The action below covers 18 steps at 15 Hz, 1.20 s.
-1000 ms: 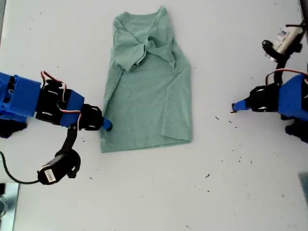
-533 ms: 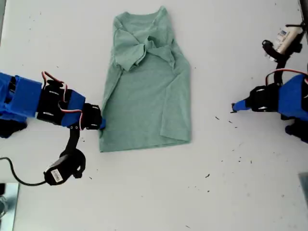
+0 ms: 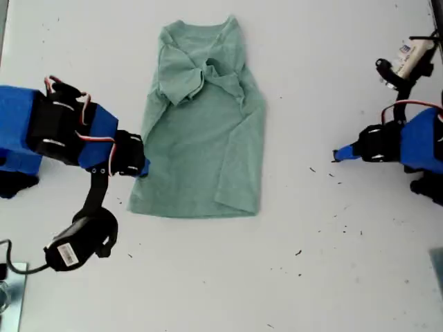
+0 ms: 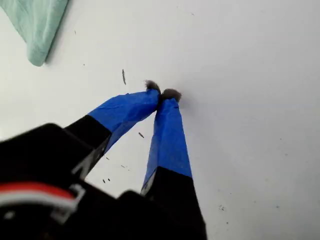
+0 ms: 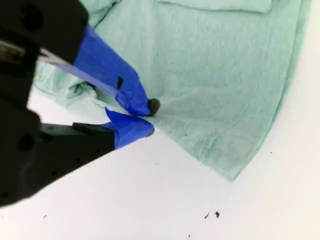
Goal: Fold t shirt
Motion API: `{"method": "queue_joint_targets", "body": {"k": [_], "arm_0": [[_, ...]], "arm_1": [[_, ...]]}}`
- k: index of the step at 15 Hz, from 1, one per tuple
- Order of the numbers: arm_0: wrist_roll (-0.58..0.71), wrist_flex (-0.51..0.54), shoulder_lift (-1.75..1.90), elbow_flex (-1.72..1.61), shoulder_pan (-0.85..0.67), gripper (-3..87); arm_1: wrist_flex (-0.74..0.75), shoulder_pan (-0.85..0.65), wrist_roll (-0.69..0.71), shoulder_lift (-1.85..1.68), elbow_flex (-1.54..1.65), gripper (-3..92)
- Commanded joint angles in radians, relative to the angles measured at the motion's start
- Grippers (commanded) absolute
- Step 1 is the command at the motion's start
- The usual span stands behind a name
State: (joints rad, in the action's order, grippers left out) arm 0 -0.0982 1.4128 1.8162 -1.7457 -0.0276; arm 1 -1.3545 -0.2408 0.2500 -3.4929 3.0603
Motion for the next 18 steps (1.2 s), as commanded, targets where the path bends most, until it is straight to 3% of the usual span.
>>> {"method": "queue_joint_targets", "body": {"k": [1,5,8,10,11,12,13,15,16,18], "arm_0": [[0.015,0.011,-0.031,0.215,-0.014,-0.1],[0.049,-0.014,-0.199,0.367,-0.034,-0.1],[0.133,-0.218,-0.399,0.37,-0.112,0.3],[0.255,-0.365,-0.726,0.557,-0.156,21.7],[0.276,-0.259,-0.954,0.808,-0.161,25.0],[0.262,-0.187,-1.015,0.887,-0.15,32.1],[0.236,-0.095,-0.977,0.885,-0.143,32.3],[0.198,0.087,-0.724,0.85,-0.091,26.1],[0.183,0.147,-0.563,0.83,-0.058,18.6],[0.155,0.17,-0.187,0.661,-0.009,16.6]], "arm_1": [[0.009,0.02,-0.009,-0.011,0.041,1.9],[0.009,0.043,-0.021,-0.011,0.041,1.9],[0.009,0.063,-0.035,-0.011,0.041,1.9],[0.009,0.071,-0.04,-0.011,0.041,1.9],[0.009,0.081,-0.048,-0.011,0.041,1.9],[0.009,0.091,-0.057,-0.011,0.041,1.9],[0.008,0.103,-0.067,-0.009,0.041,1.9],[0.008,0.104,-0.067,-0.009,0.041,1.9],[0.008,0.101,-0.067,-0.009,0.041,1.9],[0.008,0.094,-0.067,-0.009,0.041,1.9]]}}
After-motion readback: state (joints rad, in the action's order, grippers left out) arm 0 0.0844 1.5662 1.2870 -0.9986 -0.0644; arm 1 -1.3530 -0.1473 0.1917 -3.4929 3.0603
